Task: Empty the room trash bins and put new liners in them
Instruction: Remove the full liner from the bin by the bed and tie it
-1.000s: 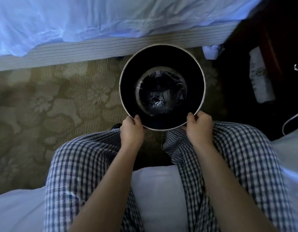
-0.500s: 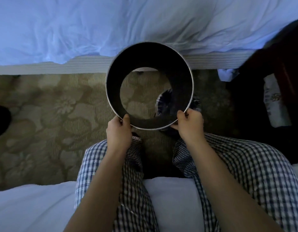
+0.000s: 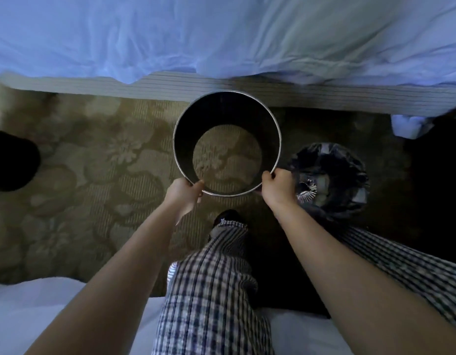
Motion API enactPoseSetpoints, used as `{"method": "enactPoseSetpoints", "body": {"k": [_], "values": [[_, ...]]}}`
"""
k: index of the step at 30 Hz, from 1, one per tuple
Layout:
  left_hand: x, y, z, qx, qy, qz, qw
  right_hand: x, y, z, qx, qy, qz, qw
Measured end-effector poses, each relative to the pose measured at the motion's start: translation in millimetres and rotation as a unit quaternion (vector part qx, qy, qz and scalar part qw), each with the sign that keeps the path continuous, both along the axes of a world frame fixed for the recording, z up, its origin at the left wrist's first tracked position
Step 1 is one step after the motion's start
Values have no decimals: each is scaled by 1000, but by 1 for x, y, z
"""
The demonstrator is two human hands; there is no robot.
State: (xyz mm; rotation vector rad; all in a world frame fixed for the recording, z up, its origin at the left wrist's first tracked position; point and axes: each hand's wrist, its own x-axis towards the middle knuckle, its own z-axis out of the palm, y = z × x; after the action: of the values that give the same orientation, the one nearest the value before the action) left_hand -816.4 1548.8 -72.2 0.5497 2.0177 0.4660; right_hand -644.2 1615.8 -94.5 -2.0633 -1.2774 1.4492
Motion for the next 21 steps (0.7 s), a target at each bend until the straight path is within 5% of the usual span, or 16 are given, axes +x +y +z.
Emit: {"method": "enactPoseSetpoints", "body": {"k": [11,21], "values": [[-15,-1,-85,-11,-100,124,987,-46,23,-88,-68,-39,38,996],[-6,-5,-90,-30,-98,71,992,-34,31,-100,-98,-49,147,983]]}}
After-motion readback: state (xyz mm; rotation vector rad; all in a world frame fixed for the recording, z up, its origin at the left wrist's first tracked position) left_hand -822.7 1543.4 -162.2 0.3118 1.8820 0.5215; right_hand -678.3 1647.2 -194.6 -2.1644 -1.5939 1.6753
